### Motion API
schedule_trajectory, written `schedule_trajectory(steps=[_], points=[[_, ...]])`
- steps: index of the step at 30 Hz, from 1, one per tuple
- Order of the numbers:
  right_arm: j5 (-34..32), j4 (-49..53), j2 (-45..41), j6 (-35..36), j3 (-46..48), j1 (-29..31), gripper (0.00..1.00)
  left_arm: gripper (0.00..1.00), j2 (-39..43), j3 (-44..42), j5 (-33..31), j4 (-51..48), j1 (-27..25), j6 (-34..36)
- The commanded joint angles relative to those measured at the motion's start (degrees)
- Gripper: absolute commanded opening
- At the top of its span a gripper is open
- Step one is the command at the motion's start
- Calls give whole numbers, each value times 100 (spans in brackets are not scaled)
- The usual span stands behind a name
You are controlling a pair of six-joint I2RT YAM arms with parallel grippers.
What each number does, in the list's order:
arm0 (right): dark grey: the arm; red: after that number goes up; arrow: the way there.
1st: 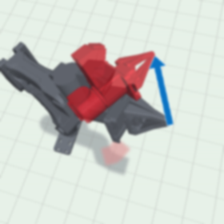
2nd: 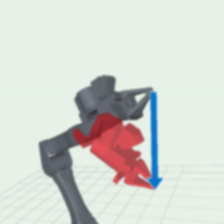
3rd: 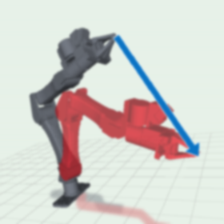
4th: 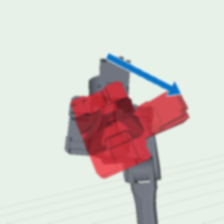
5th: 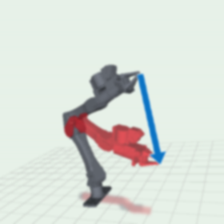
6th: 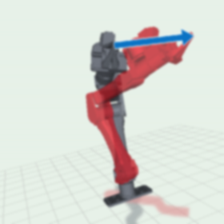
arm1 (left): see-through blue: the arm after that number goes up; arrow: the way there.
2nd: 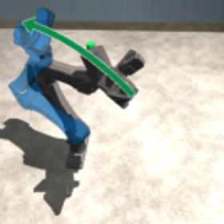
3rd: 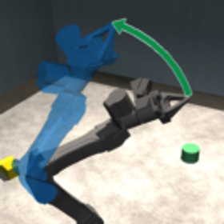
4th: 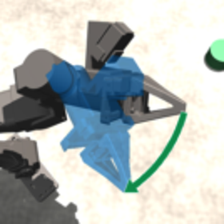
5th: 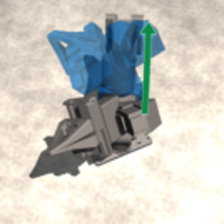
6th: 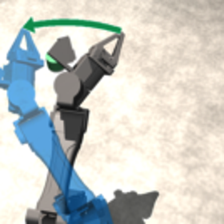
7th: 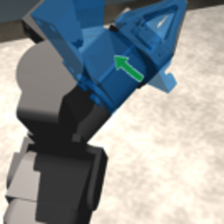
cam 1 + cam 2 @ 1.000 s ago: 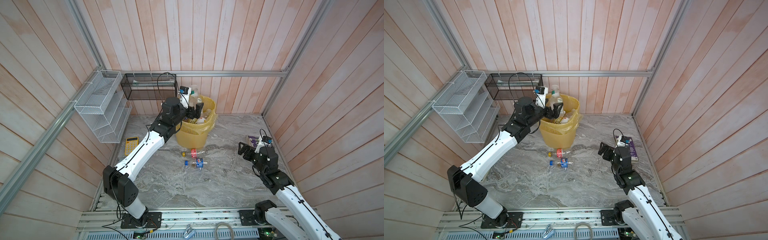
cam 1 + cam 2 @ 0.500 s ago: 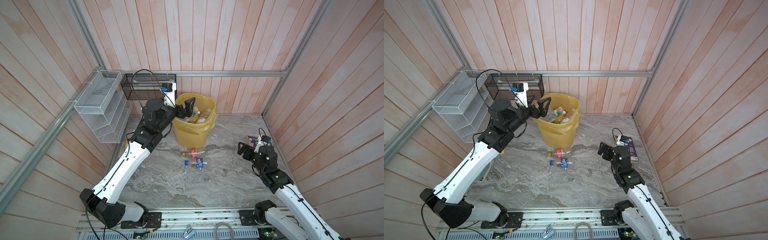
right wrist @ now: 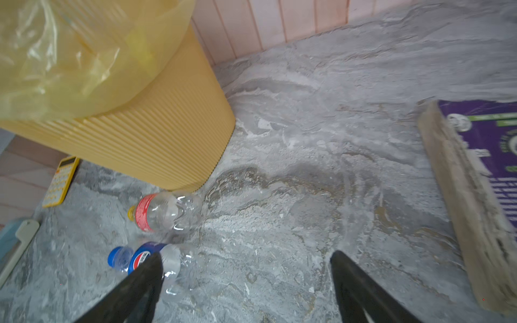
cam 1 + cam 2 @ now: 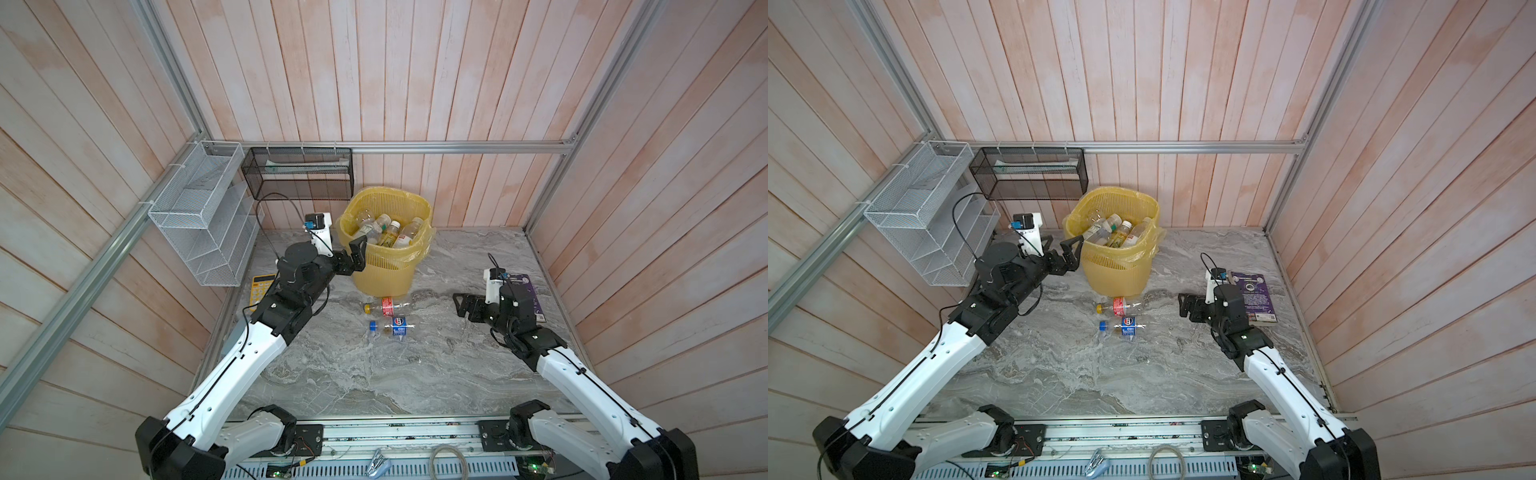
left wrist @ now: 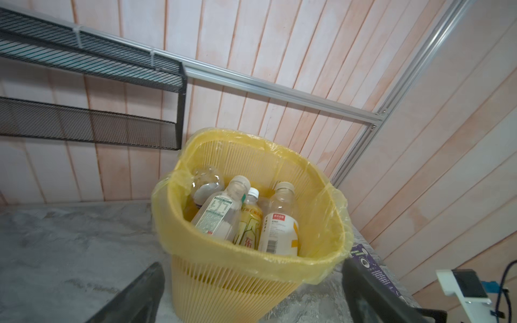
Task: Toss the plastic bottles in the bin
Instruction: 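Withdraw the left gripper while the right gripper reaches to the blue Pepsi bottle, then grasp the blue Pepsi bottle with the right gripper and lift it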
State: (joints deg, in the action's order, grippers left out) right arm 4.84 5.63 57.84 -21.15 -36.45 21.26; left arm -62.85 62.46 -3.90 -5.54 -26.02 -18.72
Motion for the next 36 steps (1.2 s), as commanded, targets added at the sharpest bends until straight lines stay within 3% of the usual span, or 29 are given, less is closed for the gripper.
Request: schedule_trajectory(steps=[1,9,14,26,36], points=[[221,-121,377,894,-486,604,93,100,388,-444,-238,-132,350,-497],[-234,452,2115,2469,-1585,2030,92,100,1061,-1372,293,-670,1551,-1112],[-337,826,2848,3092,-2120,2432,91,100,1254,-1746,697,-785,2057,-1280],[-612,1652,4181,3757,-3012,3005,85,100,1294,-1935,878,-924,2198,-1314],[-811,2002,4737,3805,-3270,3219,81,100,1372,-2013,840,-1010,2259,-1266]])
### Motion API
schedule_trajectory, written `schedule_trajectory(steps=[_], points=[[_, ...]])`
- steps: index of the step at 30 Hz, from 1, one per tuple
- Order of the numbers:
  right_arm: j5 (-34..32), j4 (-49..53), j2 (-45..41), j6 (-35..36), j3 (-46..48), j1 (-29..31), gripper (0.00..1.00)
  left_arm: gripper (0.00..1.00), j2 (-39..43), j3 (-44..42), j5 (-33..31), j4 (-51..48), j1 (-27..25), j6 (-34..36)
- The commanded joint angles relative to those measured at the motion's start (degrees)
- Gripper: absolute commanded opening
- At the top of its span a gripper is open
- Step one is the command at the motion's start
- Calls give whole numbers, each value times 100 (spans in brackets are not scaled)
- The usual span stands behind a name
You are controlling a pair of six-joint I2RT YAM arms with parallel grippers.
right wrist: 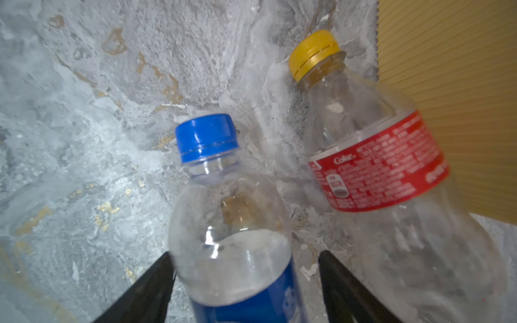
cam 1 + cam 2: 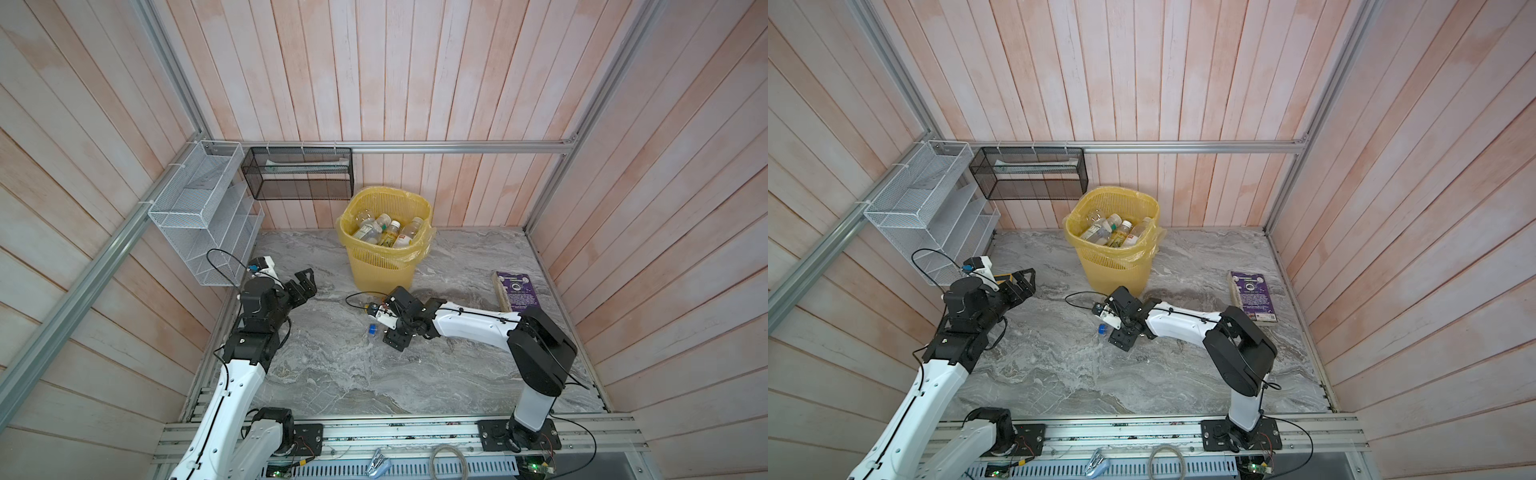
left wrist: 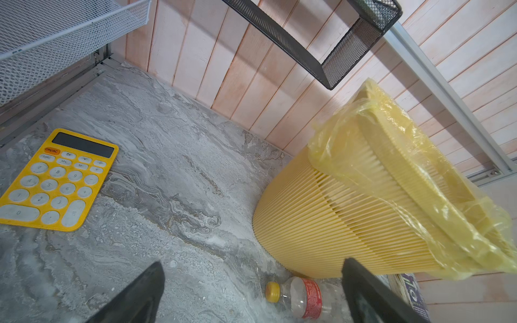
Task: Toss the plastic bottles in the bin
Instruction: 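Grasp the blue Pepsi bottle with the right gripper and lift it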
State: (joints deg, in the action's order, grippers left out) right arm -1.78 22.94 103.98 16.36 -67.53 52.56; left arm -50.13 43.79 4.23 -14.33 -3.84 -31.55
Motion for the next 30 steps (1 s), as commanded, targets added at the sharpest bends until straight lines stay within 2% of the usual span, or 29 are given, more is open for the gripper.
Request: schedule_trajectory(steps=[1,8,16,20,23,26,30], points=[[-180,295,173,45,-182,111,81,100,121,-158,31,-132,49,17],[-307,509,530,-68,-454,232,72,100,137,-180,23,-157,84,17],[-335,401,259,-296,-548,260,49,100,155,-263,17,-162,106,0],[-304,-93,-477,-693,-247,251,44,100,152,-321,43,-131,124,-52],[-477,-545,-1352,-1065,18,251,41,100,162,-375,69,-81,127,-88],[-935,-1263,-2527,-1400,500,246,37,100,215,-499,67,48,127,-101],[-1735,-2564,-4363,-1540,1282,244,37,100,255,-692,84,206,129,-112]])
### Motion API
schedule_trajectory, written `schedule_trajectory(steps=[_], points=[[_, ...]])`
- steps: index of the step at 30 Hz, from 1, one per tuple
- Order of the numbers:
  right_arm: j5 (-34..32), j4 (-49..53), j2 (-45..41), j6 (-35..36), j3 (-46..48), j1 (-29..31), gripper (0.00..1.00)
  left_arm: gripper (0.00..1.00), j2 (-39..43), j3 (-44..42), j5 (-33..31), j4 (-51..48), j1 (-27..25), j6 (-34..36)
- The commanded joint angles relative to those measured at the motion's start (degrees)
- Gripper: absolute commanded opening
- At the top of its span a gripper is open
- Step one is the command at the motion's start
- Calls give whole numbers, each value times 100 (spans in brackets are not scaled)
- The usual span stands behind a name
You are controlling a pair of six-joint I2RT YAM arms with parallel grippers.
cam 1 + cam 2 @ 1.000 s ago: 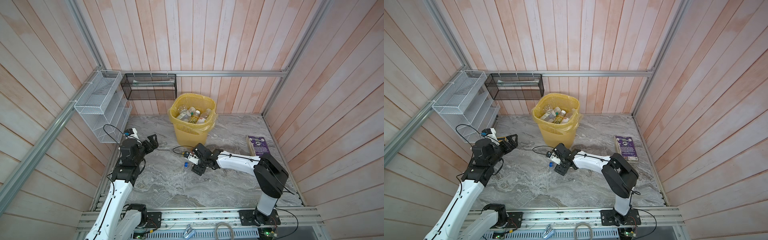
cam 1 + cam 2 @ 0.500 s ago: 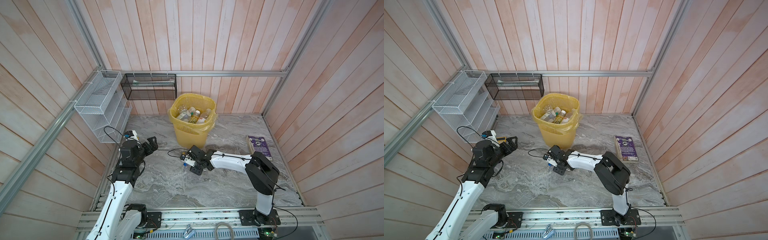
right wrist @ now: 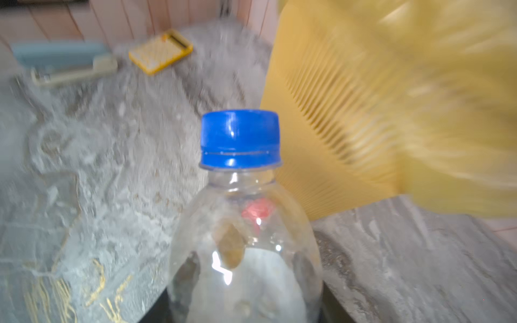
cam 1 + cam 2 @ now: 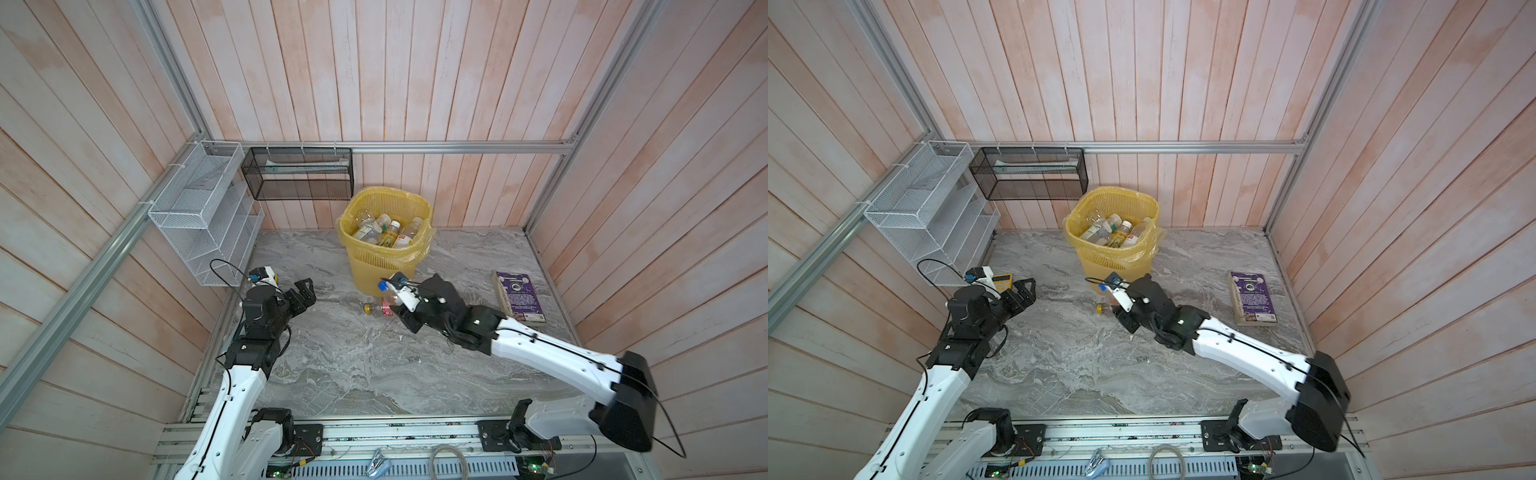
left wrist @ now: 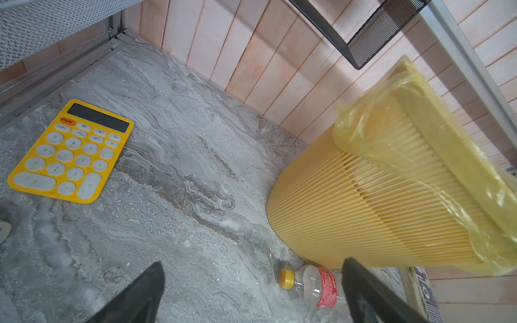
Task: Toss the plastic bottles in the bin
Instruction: 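Carry the Pepsi bottle over the bin and release it with the right gripper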
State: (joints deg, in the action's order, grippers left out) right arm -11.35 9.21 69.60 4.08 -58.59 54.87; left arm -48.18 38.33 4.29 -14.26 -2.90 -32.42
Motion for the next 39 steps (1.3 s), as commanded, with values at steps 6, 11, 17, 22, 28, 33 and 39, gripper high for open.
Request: schedule_trajectory(steps=[6,11,17,22,28,33,39], points=[[-1342,-2288,-2141,223,324,-87,37,100,-94,-214,211,196,35,25],[-1034,-2548,-1376,530,-625,-484,38,100,-94,-268,381,196,35,9],[598,-512,1369,-310,-3264,-1491,49,100,-150,-245,531,78,26,-10],[155,1017,2780,-93,-5196,-1510,72,100,-156,-59,481,-243,24,149],[-200,834,2317,25,-5080,-1558,93,100,-37,-44,436,-270,13,201],[-281,826,1899,54,-4705,-1570,93,100,-27,-40,432,-252,-48,222],[-310,742,1473,-102,-3869,-1595,92,100,-101,-28,407,-181,-93,258]])
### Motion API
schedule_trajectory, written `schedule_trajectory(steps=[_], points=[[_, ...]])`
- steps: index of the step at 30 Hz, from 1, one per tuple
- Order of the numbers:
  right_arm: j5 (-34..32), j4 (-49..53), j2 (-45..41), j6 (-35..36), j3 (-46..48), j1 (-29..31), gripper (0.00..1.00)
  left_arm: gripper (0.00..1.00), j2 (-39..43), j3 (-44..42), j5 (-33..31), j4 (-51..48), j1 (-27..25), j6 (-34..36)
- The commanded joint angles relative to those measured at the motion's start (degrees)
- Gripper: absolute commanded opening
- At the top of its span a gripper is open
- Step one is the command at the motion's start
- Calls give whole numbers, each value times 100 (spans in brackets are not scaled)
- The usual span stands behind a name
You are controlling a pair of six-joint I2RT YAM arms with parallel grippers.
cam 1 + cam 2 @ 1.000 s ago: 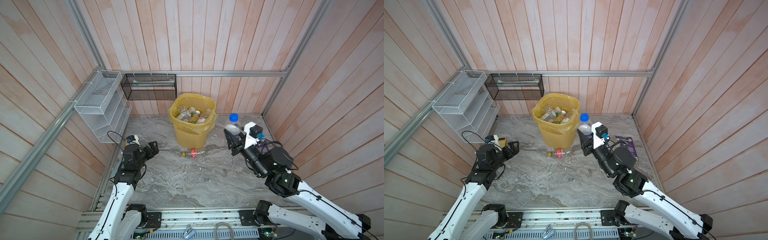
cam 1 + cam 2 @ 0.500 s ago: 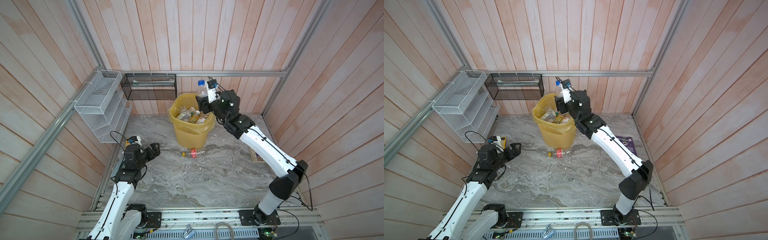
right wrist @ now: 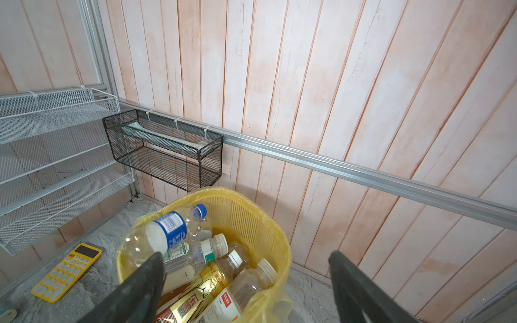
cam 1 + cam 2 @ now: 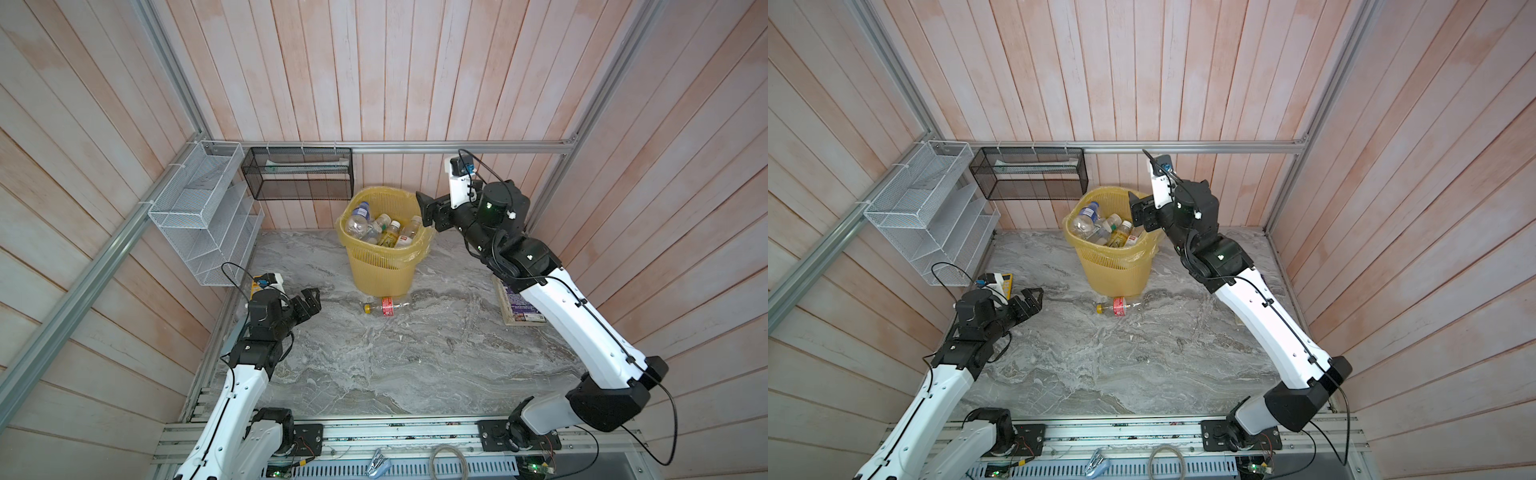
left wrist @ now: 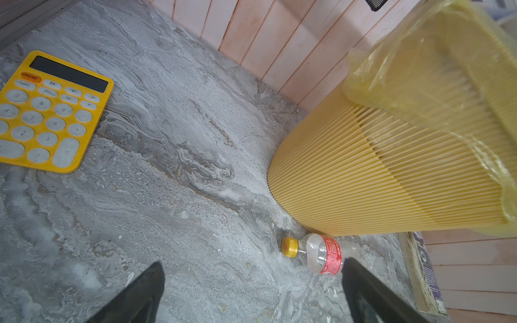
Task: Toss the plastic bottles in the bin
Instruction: 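Carry the Pepsi bottle over the bin and release it with the right gripper, then lower the right gripper onto the red-label Coke bottle beside the bin and close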
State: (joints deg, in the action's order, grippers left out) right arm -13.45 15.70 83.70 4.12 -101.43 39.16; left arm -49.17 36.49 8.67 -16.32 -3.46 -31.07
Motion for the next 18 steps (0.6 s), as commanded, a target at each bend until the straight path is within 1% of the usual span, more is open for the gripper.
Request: schedule_trajectory(steps=[1,6,9,12,15,18], points=[[-113,56,-6,-147,575,-47,92,100,-17,161,-23,45,-47,136],[-52,6,-252,-373,1048,-153,92,100,-106,226,-28,84,-124,180],[-52,-37,-457,-438,1505,-168,91,100,-137,237,-40,86,-142,187],[110,-339,-832,-447,2358,-167,91,100,-111,203,-121,98,-137,164],[535,-760,-1272,-383,3442,-141,90,100,-87,135,-214,126,-137,110],[773,-979,-1478,-240,4224,46,89,100,-144,104,-234,156,-130,67]])
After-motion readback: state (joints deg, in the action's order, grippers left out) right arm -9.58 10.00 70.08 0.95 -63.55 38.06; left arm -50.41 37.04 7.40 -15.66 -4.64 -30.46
